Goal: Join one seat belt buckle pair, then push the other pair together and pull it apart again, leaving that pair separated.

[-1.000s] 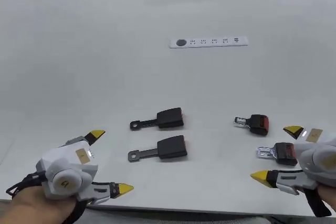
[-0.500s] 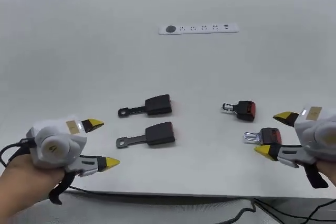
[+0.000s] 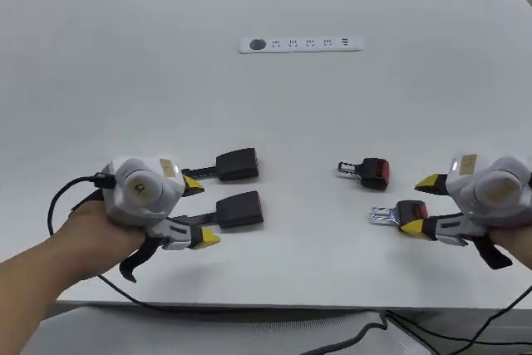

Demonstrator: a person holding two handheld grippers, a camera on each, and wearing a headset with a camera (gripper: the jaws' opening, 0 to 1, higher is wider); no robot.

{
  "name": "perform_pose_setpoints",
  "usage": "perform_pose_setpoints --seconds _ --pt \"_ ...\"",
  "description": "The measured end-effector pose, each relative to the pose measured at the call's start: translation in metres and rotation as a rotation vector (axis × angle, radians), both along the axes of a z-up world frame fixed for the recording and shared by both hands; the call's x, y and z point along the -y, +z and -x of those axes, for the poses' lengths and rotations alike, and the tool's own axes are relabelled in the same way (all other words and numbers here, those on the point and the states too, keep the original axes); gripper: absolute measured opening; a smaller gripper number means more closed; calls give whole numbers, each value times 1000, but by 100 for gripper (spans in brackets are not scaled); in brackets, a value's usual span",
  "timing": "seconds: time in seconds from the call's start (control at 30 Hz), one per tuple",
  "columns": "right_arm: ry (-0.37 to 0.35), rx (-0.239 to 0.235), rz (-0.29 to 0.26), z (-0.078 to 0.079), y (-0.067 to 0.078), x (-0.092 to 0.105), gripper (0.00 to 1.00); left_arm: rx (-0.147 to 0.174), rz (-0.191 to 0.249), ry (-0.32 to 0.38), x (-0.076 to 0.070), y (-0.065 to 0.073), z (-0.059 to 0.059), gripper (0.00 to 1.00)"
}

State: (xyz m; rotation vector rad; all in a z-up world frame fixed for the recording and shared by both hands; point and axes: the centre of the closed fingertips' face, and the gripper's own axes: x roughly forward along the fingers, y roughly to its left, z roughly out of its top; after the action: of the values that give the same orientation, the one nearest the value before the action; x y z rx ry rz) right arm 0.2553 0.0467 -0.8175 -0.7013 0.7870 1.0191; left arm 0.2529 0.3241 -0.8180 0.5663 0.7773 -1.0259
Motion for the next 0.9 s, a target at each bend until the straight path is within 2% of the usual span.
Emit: perform_pose_setpoints --seconds 0.27,0.3,0.4,0.5,0.63,0.77,0.87,0.9 --pt "53 -58 61 -1 -18 7 40 -40 -15 -22 12 -19 -3 51" --pt "57 -62 66 -2 -19 7 40 -39 -18 -32 13 -24 -7 50" --pt "74 -80 76 -6 -26 9 40 -41 -19 -42 17 -25 -12 48" --pt "106 -122 102 -4 -34 10 40 -38 -24 -71 23 -26 -15 46" --pt "124 -142 120 -9 -44 12 39 -59 -35 -112 28 -31 -15 38" --pt "140 -174 123 -10 -47 12 38 -52 -59 -156 28 -35 -17 35" --pt "154 -186 116 -13 -49 14 37 -30 -112 -234 25 -40 -16 35" --pt "164 -186 114 -13 -49 14 37 -31 -113 -233 26 -42 -16 34"
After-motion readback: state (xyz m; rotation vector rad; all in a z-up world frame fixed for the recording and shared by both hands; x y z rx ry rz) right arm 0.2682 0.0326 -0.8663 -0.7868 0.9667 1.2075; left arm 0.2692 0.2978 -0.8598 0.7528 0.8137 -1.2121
